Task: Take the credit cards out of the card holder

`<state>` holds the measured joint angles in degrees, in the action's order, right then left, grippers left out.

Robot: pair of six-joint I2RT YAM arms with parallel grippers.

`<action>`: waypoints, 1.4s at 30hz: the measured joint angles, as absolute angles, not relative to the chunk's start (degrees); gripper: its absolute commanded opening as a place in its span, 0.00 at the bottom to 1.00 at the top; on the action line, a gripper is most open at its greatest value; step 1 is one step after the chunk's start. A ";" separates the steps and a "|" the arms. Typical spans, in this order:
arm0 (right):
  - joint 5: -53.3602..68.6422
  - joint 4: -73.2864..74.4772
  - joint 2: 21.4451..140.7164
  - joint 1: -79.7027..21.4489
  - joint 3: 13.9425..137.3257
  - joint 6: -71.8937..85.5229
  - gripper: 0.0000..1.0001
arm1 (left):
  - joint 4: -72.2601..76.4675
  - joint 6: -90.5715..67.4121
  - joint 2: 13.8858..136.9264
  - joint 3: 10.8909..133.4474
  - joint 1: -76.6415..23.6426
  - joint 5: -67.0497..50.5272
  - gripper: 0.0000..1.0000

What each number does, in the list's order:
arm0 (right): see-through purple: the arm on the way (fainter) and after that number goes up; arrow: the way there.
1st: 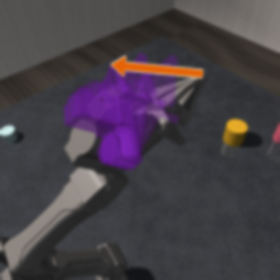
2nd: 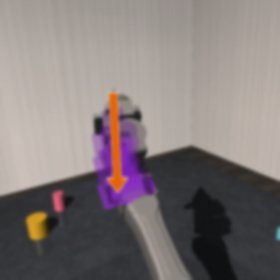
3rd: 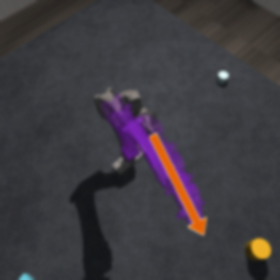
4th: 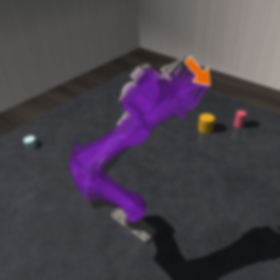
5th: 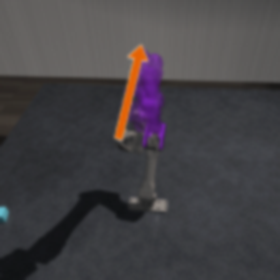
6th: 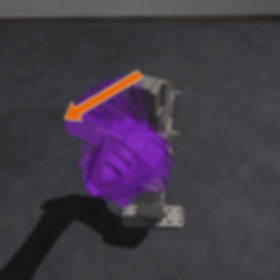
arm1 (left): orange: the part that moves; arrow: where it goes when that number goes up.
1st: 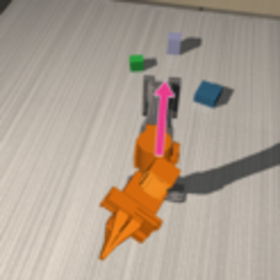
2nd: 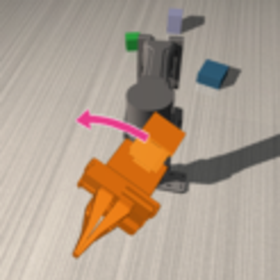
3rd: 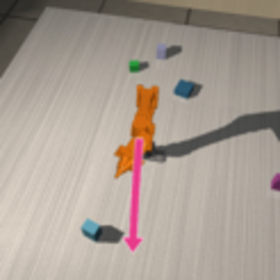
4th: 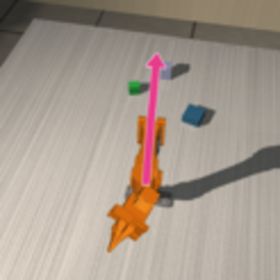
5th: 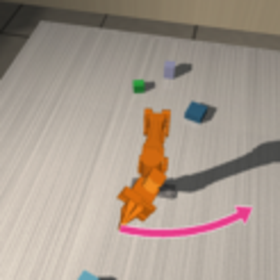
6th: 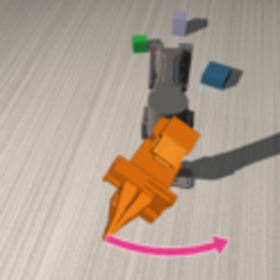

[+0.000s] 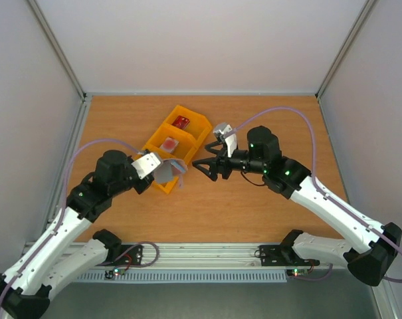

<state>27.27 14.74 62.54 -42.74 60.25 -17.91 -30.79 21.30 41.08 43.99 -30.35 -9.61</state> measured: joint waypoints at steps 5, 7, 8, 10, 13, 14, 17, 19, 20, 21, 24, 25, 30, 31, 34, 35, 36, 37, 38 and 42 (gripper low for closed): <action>25.85 16.58 64.01 -42.65 59.66 -18.06 0.86 | -38.92 27.86 43.27 49.08 -30.65 -7.94 0.00; 27.03 16.75 63.96 -42.65 59.07 -18.35 0.86 | -41.06 25.91 43.18 51.22 -30.61 -11.88 0.00; 27.59 16.78 63.81 -42.65 58.87 -18.57 0.86 | -41.43 24.36 43.03 51.70 -30.57 -13.78 0.00; 28.36 17.10 62.70 -42.65 58.13 -19.35 0.87 | -41.58 19.46 42.22 51.83 -29.69 -19.79 0.00; 28.47 17.56 59.31 -42.65 56.58 -20.58 0.98 | -39.77 11.68 40.25 50.46 -28.47 -28.42 0.00; 28.53 17.76 58.11 -42.65 56.25 -20.86 0.98 | -38.52 8.88 39.79 49.67 -28.27 -30.68 0.00; 28.86 18.41 56.07 -43.24 56.16 -21.56 0.98 | -35.73 1.96 39.35 48.49 -28.21 -34.26 0.00; 27.88 18.90 55.66 -45.30 56.16 -22.09 0.99 | -34.57 -1.43 39.51 48.29 -28.18 -35.20 0.00; 26.26 19.14 55.57 -47.46 56.14 -22.57 0.98 | -34.28 -2.98 39.79 48.29 -28.18 -35.42 0.00; 24.69 19.29 55.53 -49.80 55.99 -23.09 0.98 | -34.13 -4.34 39.97 48.27 -28.18 -35.57 0.00; 19.51 19.05 55.59 -56.62 54.98 -24.40 0.96 | -33.63 -7.31 40.21 47.81 -28.10 -36.18 0.00; 17.63 18.68 55.70 -58.17 54.39 -24.58 0.93 | -33.39 -7.99 40.16 47.62 -28.05 -36.47 0.00; 10.26 17.80 59.64 -58.89 53.65 -24.86 0.82 | -29.91 -11.84 40.07 46.04 -27.97 -39.51 0.00; 9.23 17.72 60.51 -58.87 53.63 -24.88 0.78 | -29.23 -12.34 40.05 45.76 -27.97 -40.23 0.00; 7.07 16.97 60.99 -58.89 53.12 -25.39 0.61 | -27.59 -13.34 39.81 45.17 -27.97 -42.13 0.00; 6.39 16.69 60.71 -58.89 52.86 -25.36 0.55 | -27.07 -13.52 39.62 44.93 -27.97 -42.72 0.00; 6.11 16.32 60.53 -58.89 52.84 -25.54 0.48 | -26.52 -13.63 39.38 44.75 -27.97 -43.31 0.00; 6.04 15.73 60.51 -58.89 52.84 -25.65 0.40 | -25.89 -13.74 39.24 44.56 -27.97 -43.77 0.00; 6.26 15.07 60.51 -58.89 52.86 -25.69 0.30 | -24.86 -14.02 39.05 44.21 -27.97 -44.47 0.00; 8.80 14.61 62.08 -58.89 54.22 -24.99 0.01 | -20.97 -16.05 38.83 42.61 -27.83 -45.63 0.49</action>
